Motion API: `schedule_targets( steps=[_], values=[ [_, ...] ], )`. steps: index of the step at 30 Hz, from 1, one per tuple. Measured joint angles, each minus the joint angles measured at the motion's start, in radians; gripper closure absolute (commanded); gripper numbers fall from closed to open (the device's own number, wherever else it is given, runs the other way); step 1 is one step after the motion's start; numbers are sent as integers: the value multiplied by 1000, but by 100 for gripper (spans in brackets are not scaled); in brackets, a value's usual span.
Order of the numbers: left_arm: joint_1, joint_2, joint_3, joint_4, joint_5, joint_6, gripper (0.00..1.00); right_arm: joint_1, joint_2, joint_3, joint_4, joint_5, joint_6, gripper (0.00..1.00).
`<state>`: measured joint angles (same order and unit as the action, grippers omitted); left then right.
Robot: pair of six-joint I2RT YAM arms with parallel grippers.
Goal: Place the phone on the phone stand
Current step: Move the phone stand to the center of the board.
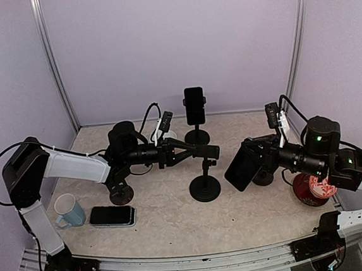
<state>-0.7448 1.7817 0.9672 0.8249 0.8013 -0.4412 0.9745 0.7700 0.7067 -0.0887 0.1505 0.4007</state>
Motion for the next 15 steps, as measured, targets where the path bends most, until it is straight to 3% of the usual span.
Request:
schedule_targets(
  steps=[15],
  values=[
    [-85,-59,-60,3,-76,28,100,0,79,0,33,-94,-37,100]
  ],
)
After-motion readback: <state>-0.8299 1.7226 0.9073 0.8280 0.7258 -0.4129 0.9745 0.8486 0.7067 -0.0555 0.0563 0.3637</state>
